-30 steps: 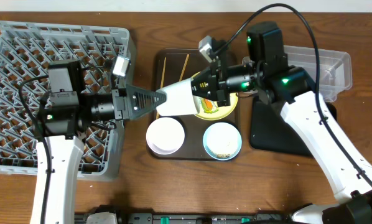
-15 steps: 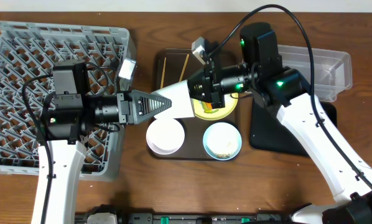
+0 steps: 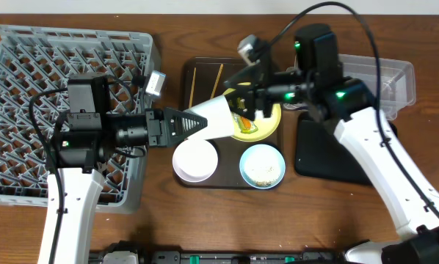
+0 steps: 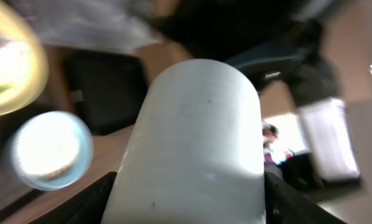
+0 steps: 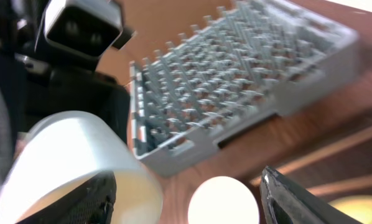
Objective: Sort waste into correct bins and load items into the dishwasher
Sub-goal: 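Lift the cup with the right gripper and hand it to the left gripper, then carry the cup with the left gripper into the dish rack and release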
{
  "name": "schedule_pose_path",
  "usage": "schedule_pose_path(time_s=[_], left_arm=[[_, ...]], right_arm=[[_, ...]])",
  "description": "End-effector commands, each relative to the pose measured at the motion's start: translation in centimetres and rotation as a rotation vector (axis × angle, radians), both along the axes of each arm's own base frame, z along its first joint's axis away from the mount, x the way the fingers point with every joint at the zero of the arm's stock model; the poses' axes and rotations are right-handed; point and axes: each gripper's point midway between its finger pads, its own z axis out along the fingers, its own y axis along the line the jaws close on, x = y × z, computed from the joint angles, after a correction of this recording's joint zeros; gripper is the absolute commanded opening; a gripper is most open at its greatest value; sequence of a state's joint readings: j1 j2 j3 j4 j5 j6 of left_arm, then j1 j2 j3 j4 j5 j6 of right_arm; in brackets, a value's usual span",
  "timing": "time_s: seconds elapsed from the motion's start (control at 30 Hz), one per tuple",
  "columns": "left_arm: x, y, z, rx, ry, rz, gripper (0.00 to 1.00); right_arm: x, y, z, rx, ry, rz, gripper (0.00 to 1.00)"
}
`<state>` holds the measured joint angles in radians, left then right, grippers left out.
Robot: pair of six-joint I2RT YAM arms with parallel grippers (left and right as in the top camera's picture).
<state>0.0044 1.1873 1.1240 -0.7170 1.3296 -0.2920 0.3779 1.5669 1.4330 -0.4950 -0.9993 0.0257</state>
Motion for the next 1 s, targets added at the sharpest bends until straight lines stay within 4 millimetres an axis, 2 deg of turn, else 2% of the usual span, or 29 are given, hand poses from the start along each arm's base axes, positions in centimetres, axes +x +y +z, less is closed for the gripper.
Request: schedule_pose_path(time_s=[0.0, 0.1, 0.17, 0.23, 0.33, 0.43, 0.57, 0.7, 0.77, 0.87, 0.97], left_arm=[[2.2, 2.7, -3.4, 0.241, 0.035, 0.211, 0.51], [2.7, 5.8, -5.2, 0.377, 0.102, 0.362, 0.5], [2.5, 8.4, -5.2, 0.446, 0.132, 0.464, 0.5], [2.0, 12.2, -5.0, 0.571, 0.175, 0.619, 0.5], [-0.5, 19.3, -4.8, 0.834, 0.264, 0.881, 0.5], [-3.2, 23.8, -5.2, 1.004, 0.37, 1.069, 0.5], [-5.7, 27.4, -6.0, 1.152, 0.513, 1.251, 0.49], [-7.1, 30.1, -7.2, 1.26, 0.624, 1.419, 0.49], [-7.1, 31.0, -8.2, 1.285, 0.664, 1.483, 0.49], [-6.1, 31.7, -10.1, 1.297, 0.707, 1.476, 0.5], [-6.0, 32.3, -11.7, 1.314, 0.785, 1.459, 0.49]], right_arm=[[0.6, -2.4, 1.7, 0.001, -0.021, -0.071, 0.73], [0.8, -3.1, 0.7, -0.039, 0.02, -0.109, 0.75], [1.0, -3.6, -0.4, -0.089, 0.035, -0.141, 0.77], [0.9, -3.9, -1.4, -0.131, 0.054, -0.163, 0.77], [0.8, -4.0, -2.4, -0.172, 0.077, -0.181, 0.78], [0.5, -3.7, -2.6, -0.184, 0.065, -0.162, 0.79], [0.2, -3.2, -2.6, -0.185, 0.057, -0.146, 0.8], [0.0, -3.2, -2.8, -0.189, 0.066, -0.144, 0.8], [0.0, -3.2, -2.8, -0.19, 0.068, -0.144, 0.81], [-0.1, -3.2, -2.9, -0.191, 0.072, -0.143, 0.81], [-0.3, -3.3, -3.1, -0.199, 0.088, -0.142, 0.81]])
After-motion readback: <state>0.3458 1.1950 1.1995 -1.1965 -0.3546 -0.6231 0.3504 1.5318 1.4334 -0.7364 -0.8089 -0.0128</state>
